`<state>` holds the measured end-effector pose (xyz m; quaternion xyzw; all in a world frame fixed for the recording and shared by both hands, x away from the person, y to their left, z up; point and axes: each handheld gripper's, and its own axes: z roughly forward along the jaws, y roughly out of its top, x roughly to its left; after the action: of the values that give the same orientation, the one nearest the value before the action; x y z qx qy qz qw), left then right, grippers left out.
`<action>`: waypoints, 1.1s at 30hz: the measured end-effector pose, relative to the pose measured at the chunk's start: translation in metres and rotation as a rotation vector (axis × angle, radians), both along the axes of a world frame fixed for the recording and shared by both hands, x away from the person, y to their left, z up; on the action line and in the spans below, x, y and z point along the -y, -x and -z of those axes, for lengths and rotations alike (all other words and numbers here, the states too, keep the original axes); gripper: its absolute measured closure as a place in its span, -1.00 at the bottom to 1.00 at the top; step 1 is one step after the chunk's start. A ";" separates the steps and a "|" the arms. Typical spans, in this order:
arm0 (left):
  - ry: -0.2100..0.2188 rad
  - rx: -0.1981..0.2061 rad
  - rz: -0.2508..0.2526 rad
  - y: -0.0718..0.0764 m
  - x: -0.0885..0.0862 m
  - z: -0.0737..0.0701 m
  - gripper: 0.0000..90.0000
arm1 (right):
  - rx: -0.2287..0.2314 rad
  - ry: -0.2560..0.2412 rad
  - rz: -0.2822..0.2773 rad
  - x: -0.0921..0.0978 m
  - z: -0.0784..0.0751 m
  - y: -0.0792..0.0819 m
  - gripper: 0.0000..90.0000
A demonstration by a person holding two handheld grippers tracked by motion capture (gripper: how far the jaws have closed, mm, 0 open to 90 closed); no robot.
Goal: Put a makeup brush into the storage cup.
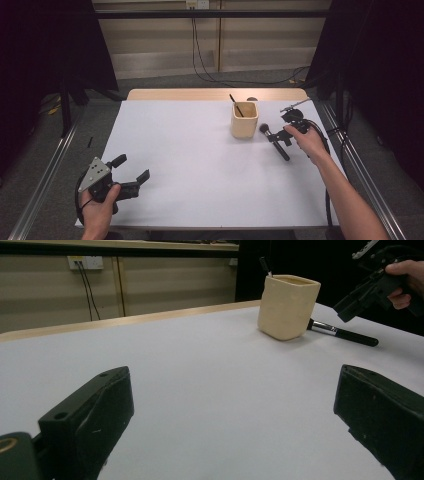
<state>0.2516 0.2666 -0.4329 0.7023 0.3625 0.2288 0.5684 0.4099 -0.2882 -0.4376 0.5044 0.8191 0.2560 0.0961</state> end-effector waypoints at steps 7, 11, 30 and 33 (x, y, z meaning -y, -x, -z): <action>-0.005 -0.001 -0.003 0.000 -0.001 0.000 -0.94 | -0.081 0.026 -0.040 -0.006 0.005 -0.009 -0.70; -0.007 0.000 -0.003 0.000 -0.001 0.000 -0.94 | -0.113 0.075 -0.054 -0.011 0.009 -0.014 -0.67; -0.013 0.004 -0.005 0.000 -0.001 0.000 -0.94 | -0.193 0.149 -0.047 -0.017 0.018 -0.028 0.18; -0.018 0.005 -0.004 0.000 -0.002 0.000 -0.94 | -0.210 0.162 -0.044 -0.017 0.017 -0.030 0.28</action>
<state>0.2516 0.2684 -0.4328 0.7060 0.3602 0.2349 0.5627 0.4397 -0.2707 -0.4545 0.5009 0.8534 0.1369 0.0444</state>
